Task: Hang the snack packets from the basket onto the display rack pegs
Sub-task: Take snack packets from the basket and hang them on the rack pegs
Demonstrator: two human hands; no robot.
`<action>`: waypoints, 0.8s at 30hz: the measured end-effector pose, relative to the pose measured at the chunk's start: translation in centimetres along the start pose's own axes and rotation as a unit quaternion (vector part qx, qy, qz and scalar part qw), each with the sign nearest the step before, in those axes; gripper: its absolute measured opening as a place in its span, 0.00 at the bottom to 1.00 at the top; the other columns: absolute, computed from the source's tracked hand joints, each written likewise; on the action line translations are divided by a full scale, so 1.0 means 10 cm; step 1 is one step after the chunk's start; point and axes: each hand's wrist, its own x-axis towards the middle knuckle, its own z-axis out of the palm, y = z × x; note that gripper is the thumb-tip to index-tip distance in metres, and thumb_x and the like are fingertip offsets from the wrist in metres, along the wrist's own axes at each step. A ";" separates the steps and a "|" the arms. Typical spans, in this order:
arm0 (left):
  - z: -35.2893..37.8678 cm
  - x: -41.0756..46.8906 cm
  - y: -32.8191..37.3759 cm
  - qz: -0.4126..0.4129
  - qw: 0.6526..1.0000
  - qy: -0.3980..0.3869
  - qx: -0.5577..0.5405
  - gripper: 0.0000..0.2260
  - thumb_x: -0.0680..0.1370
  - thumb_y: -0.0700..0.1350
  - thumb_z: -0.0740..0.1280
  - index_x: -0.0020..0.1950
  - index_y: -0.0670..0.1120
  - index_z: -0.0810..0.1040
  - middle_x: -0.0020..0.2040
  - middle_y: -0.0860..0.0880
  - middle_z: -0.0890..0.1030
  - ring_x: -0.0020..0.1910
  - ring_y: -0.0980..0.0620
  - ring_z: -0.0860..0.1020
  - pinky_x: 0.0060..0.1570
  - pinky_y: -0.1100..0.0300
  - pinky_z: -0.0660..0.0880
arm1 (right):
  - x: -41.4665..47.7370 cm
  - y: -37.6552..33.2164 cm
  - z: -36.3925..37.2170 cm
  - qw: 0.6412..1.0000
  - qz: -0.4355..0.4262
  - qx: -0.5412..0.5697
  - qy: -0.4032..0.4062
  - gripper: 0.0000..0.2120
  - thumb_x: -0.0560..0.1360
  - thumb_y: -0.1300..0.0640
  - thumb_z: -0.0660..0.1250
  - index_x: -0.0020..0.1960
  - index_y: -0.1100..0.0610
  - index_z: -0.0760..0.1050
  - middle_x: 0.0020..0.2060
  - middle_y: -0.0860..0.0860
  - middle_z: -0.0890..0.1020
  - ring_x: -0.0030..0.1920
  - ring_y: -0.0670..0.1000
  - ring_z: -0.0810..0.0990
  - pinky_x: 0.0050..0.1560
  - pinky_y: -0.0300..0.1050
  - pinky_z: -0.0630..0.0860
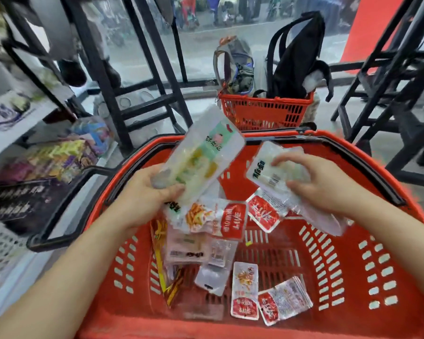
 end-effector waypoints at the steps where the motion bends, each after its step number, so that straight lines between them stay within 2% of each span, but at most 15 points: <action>1: 0.04 -0.01 -0.01 -0.007 0.999 -0.007 -0.044 0.10 0.74 0.33 0.69 0.52 0.46 0.80 0.45 0.47 0.86 0.41 0.50 0.83 0.40 0.59 0.80 | 0.01 -0.03 0.03 1.000 -0.010 0.020 -0.002 0.20 0.73 0.65 0.66 0.47 0.38 0.77 0.47 0.42 0.84 0.40 0.52 0.83 0.46 0.51 0.80; 2: 0.08 -0.02 0.00 -0.012 0.997 -0.007 -0.074 0.11 0.74 0.32 0.69 0.53 0.45 0.80 0.48 0.45 0.85 0.43 0.46 0.83 0.41 0.56 0.80 | 0.02 -0.07 0.06 0.999 -0.006 0.043 -0.003 0.19 0.73 0.67 0.64 0.42 0.41 0.78 0.39 0.37 0.83 0.32 0.47 0.81 0.38 0.42 0.79; 3: 0.12 -0.02 0.02 -0.010 0.996 -0.005 -0.094 0.11 0.74 0.32 0.69 0.53 0.45 0.81 0.49 0.43 0.85 0.44 0.45 0.83 0.41 0.54 0.80 | 0.03 -0.11 0.10 0.998 -0.004 0.064 -0.001 0.19 0.73 0.68 0.63 0.38 0.44 0.78 0.30 0.34 0.80 0.25 0.41 0.77 0.30 0.34 0.74; 4: 0.16 -0.01 0.04 -0.008 0.994 -0.003 -0.109 0.12 0.73 0.32 0.69 0.51 0.46 0.81 0.49 0.43 0.85 0.44 0.45 0.83 0.42 0.54 0.79 | 0.05 -0.17 0.13 0.997 0.002 0.082 0.005 0.18 0.74 0.68 0.63 0.36 0.46 0.79 0.27 0.35 0.79 0.23 0.39 0.74 0.26 0.29 0.68; 5: 0.19 0.00 0.06 -0.006 0.993 0.000 -0.116 0.12 0.73 0.32 0.70 0.50 0.47 0.82 0.48 0.44 0.85 0.44 0.46 0.83 0.43 0.54 0.79 | 0.08 -0.23 0.17 0.995 0.004 0.098 0.016 0.18 0.73 0.67 0.63 0.35 0.47 0.79 0.29 0.38 0.80 0.23 0.38 0.73 0.26 0.29 0.66; 8: 0.28 0.00 0.13 -0.012 0.994 -0.003 -0.112 0.12 0.72 0.32 0.71 0.51 0.46 0.82 0.47 0.45 0.86 0.46 0.45 0.84 0.49 0.51 0.79 | 0.16 -0.42 0.17 0.981 0.024 0.187 0.049 0.17 0.72 0.67 0.62 0.34 0.49 0.82 0.35 0.49 0.85 0.25 0.39 0.73 0.28 0.31 0.67; 10: 0.32 -0.01 0.13 -0.030 0.994 0.000 -0.106 0.11 0.72 0.33 0.71 0.52 0.44 0.82 0.47 0.44 0.86 0.48 0.42 0.84 0.51 0.49 0.79 | 0.22 -0.52 0.17 0.963 0.030 0.257 0.074 0.14 0.73 0.66 0.62 0.37 0.56 0.85 0.36 0.51 0.85 0.33 0.39 0.77 0.39 0.34 0.72; 11: 0.34 -0.02 0.12 -0.040 0.994 0.001 -0.105 0.10 0.73 0.33 0.71 0.52 0.43 0.82 0.47 0.43 0.86 0.49 0.41 0.83 0.52 0.48 0.79 | 0.24 -0.54 0.18 0.951 0.033 0.296 0.082 0.12 0.73 0.62 0.63 0.38 0.62 0.84 0.38 0.55 0.85 0.36 0.44 0.78 0.43 0.38 0.73; 13: 0.36 -0.04 0.12 -0.060 0.992 -0.005 -0.111 0.08 0.74 0.34 0.70 0.51 0.43 0.82 0.47 0.42 0.85 0.49 0.39 0.83 0.52 0.46 0.79 | 0.24 -0.53 0.21 0.922 0.041 0.379 0.068 0.19 0.71 0.49 0.67 0.40 0.66 0.82 0.40 0.64 0.84 0.38 0.54 0.80 0.45 0.46 0.74; 14: 0.37 -0.04 0.12 -0.066 0.992 -0.007 -0.111 0.08 0.74 0.35 0.70 0.51 0.43 0.82 0.47 0.43 0.85 0.48 0.40 0.83 0.51 0.46 0.80 | 0.24 -0.52 0.23 0.915 0.044 0.399 0.045 0.23 0.70 0.42 0.69 0.41 0.64 0.83 0.42 0.63 0.85 0.41 0.56 0.83 0.48 0.49 0.76; 15: 0.37 -0.04 0.12 -0.063 0.993 -0.010 -0.104 0.08 0.74 0.36 0.70 0.52 0.44 0.82 0.47 0.43 0.85 0.47 0.40 0.84 0.48 0.47 0.80 | 0.22 -0.52 0.26 0.916 0.042 0.398 0.029 0.23 0.69 0.39 0.72 0.42 0.60 0.84 0.42 0.59 0.86 0.43 0.54 0.84 0.50 0.49 0.77; 17: 0.38 -0.04 0.13 -0.047 0.996 -0.019 -0.080 0.10 0.73 0.36 0.72 0.52 0.46 0.82 0.46 0.45 0.86 0.45 0.43 0.84 0.40 0.52 0.81 | 0.20 -0.54 0.30 0.922 0.031 0.386 0.030 0.17 0.70 0.44 0.74 0.40 0.59 0.85 0.39 0.57 0.86 0.39 0.49 0.82 0.44 0.44 0.75; 20: 0.38 -0.05 0.17 -0.027 0.998 -0.031 -0.056 0.17 0.68 0.34 0.76 0.53 0.48 0.82 0.46 0.49 0.86 0.45 0.48 0.85 0.44 0.54 0.81 | 0.22 -0.52 0.31 0.901 0.051 0.421 0.094 0.09 0.72 0.54 0.74 0.38 0.59 0.84 0.37 0.59 0.85 0.34 0.49 0.80 0.38 0.42 0.75; 24: 0.31 -0.07 0.17 -0.027 0.996 -0.038 -0.074 0.22 0.65 0.28 0.75 0.54 0.47 0.80 0.43 0.45 0.86 0.42 0.49 0.85 0.41 0.59 0.81 | 0.34 -0.26 0.12 0.862 0.107 0.458 0.187 0.09 0.73 0.54 0.73 0.37 0.58 0.82 0.35 0.56 0.84 0.35 0.53 0.80 0.41 0.47 0.76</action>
